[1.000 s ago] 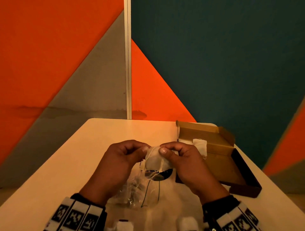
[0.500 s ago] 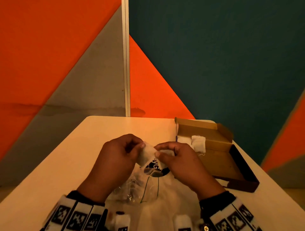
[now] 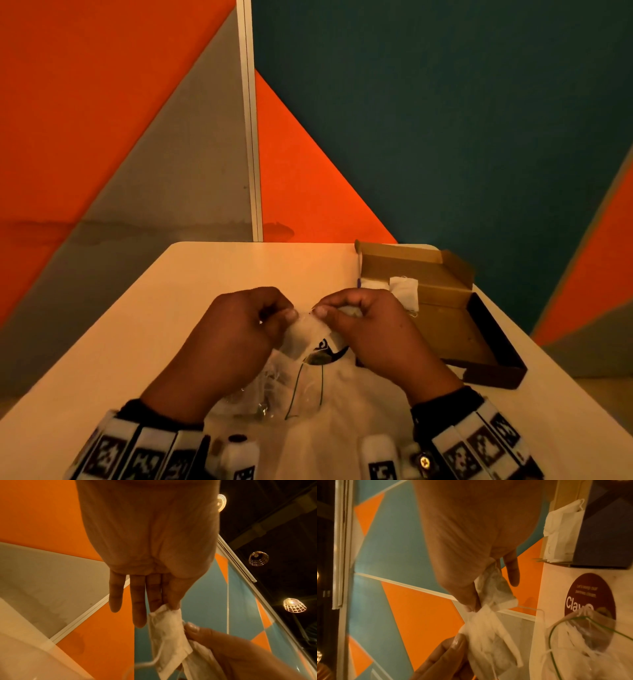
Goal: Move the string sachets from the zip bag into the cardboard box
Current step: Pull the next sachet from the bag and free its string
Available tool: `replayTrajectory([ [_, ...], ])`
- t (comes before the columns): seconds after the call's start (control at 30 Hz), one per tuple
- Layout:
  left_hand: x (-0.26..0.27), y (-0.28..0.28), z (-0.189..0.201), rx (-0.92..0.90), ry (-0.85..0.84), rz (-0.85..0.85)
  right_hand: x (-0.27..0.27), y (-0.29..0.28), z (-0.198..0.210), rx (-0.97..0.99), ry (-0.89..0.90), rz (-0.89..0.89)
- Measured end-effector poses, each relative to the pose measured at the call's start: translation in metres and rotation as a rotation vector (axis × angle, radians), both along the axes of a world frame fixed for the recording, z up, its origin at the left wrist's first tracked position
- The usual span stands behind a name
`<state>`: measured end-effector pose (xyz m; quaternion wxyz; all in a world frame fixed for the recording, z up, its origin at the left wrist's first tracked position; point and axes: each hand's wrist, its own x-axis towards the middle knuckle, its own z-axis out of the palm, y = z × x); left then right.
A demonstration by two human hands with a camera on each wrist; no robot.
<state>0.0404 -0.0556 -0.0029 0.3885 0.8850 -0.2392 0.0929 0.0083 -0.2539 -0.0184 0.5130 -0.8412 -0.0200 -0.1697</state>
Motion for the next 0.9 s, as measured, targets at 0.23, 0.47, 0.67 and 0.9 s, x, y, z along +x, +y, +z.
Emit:
replayTrajectory([
  [0.23,0.005,0.01,0.007,-0.013,-0.029,0.123,0.001,-0.011,0.002,-0.02,0.153,-0.126],
  [0.47,-0.004,0.004,0.013,0.244,-0.092,-0.004,-0.006,0.007,0.003,-0.092,0.134,0.227],
  [0.67,-0.003,0.006,0.012,0.204,-0.099,-0.058,-0.004,0.002,-0.001,-0.178,0.192,0.228],
  [0.9,0.002,0.025,0.017,0.12,0.16,-0.091,-0.006,-0.019,0.008,-0.084,0.172,0.132],
])
